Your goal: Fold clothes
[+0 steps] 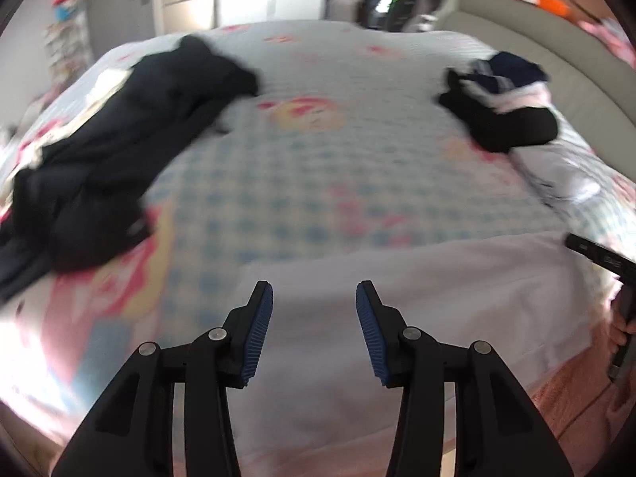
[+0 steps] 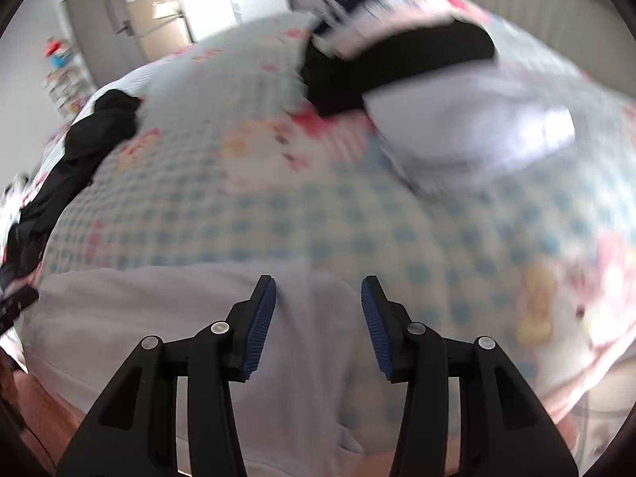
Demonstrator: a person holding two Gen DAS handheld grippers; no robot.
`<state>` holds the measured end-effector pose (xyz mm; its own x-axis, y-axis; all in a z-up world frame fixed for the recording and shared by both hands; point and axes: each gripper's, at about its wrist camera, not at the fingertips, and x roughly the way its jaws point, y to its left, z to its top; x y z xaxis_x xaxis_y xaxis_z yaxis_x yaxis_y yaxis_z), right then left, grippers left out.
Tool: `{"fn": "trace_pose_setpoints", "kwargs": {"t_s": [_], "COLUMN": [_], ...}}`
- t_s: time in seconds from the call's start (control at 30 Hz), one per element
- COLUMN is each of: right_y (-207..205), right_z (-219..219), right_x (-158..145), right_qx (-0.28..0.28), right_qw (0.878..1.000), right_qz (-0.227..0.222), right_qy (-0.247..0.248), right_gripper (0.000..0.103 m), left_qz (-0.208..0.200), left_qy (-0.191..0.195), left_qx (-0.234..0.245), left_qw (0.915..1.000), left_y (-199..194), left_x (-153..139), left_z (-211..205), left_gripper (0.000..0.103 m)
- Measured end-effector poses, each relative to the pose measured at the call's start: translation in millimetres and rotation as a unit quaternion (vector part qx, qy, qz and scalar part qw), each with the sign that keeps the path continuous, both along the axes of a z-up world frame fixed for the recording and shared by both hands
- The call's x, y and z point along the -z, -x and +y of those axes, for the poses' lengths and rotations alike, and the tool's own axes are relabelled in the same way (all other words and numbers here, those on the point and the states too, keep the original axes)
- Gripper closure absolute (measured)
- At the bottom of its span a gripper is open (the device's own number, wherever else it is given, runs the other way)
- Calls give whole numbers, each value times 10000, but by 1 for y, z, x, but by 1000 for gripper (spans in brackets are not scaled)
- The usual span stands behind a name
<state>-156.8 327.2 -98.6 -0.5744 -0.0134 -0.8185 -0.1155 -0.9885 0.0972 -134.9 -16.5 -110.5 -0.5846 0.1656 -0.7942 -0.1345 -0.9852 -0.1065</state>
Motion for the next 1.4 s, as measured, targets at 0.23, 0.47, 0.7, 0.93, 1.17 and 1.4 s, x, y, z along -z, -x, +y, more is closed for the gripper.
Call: {"fn": "trace_pose_setpoints", "kwargs": {"t_s": [0.23,0.47,0.7,0.93,1.17,1.4], "right_y": [8,-2,-18,-45,-66,-86], "right_z": [-31,16,8,-40,-17,-12], "right_x": [25,31,0,-5,8,-3], "right_qx": [-199,264,126,-648,-77,-39], "right_qw": [9986,9990,9998,9976,9999,9996], "right_qz": [-232,-221,172,117,-67,91], "right_qy": [-423,-274,49,234,-106,265], "right_gripper": [61,56,56,56,56,56], "left_qz": [-438,-479,-34,-183,-126,242], "left_qy": [293,517,-415,37,-122,-42], "left_qx": [108,-632,-1058,-666,-1143,-504], "left_qw": [9986,9955,9935,9976,9933,9984], "left_y": [25,18,-9,-37,-47,-72], "left_x": [37,33,7,24,12,-11], "left_z": [30,-23,-60,-33,-55,-19], "left_gripper": [57,55,55,52,46,47]}}
